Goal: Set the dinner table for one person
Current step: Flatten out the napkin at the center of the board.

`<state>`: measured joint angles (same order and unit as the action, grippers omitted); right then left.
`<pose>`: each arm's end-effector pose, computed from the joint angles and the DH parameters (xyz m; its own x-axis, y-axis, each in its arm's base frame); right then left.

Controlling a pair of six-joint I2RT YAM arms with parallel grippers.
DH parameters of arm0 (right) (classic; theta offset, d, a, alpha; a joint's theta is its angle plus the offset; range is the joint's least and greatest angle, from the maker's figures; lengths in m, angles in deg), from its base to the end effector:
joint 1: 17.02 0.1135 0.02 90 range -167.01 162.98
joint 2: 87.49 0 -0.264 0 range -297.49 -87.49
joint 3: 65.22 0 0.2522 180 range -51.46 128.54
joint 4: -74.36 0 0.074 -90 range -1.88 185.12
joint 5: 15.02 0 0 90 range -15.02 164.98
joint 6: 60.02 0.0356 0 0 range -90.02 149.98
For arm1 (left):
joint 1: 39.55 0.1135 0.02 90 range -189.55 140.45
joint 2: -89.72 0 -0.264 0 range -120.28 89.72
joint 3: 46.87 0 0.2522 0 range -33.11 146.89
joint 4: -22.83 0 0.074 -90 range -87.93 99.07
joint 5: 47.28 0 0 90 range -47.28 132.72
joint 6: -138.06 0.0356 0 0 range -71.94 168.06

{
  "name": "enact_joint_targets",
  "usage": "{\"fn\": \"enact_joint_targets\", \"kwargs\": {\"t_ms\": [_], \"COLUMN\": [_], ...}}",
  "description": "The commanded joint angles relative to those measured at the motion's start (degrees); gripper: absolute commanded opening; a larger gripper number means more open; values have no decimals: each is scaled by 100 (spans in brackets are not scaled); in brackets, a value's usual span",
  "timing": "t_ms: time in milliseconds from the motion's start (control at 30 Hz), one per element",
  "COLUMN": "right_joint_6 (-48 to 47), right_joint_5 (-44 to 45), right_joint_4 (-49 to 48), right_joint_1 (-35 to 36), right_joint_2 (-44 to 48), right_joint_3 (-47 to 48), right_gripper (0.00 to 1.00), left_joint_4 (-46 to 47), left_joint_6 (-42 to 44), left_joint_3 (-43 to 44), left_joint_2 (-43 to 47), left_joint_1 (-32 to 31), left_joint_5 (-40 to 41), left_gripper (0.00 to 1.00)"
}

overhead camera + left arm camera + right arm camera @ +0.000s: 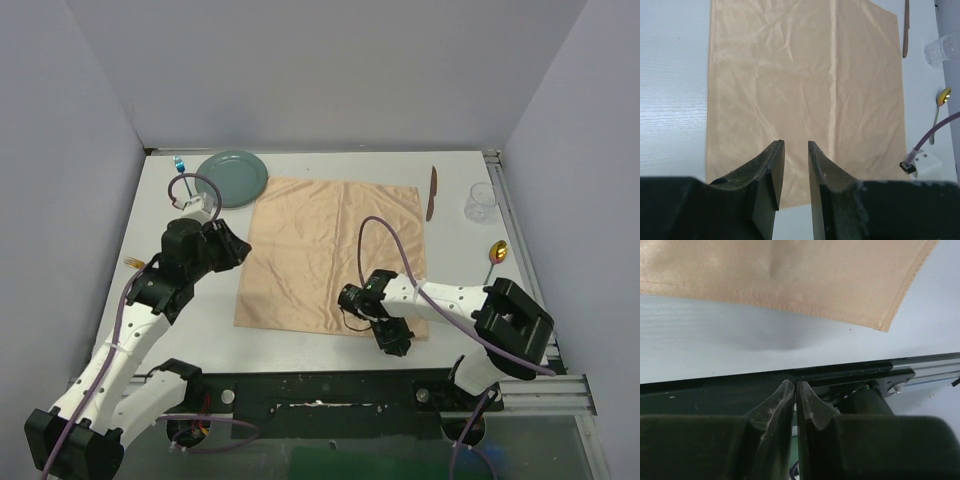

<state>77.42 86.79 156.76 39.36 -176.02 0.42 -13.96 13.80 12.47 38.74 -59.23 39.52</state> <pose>0.1261 0.1766 0.1743 -0.9836 -0.1772 0.0329 -0.1781 0.9278 -0.3278 0.1873 -0.0691 0.3031 -0.5858 -0.3874 -0.7119 0.0637 0.8536 -0.5170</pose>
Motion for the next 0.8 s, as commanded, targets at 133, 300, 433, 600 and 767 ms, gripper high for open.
{"fn": "enact_joint_targets", "kwargs": {"t_ms": [133,300,433,600,767], "right_joint_6": [769,642,491,350,82], "right_joint_5": [890,1423,1310,1165,912], "right_joint_4": [-77,-328,-639,-734,-824], "right_joint_1": [-67,-495,-612,-578,-567], "right_joint_2": [613,443,60,-445,-823], "right_joint_3": [489,380,100,-60,-123], "right_gripper": [11,11,11,12,12], "left_joint_4": [258,383,388,397,381], "left_joint_6": [-1,-121,-116,-84,-21], "left_joint_3": [279,204,274,416,561], "left_joint_2": [5,44,12,-57,-133], "left_joint_1": [46,52,52,65,78], "left_joint_5": [-98,-146,-100,-87,-52], "left_gripper": [24,24,24,24,24]}}
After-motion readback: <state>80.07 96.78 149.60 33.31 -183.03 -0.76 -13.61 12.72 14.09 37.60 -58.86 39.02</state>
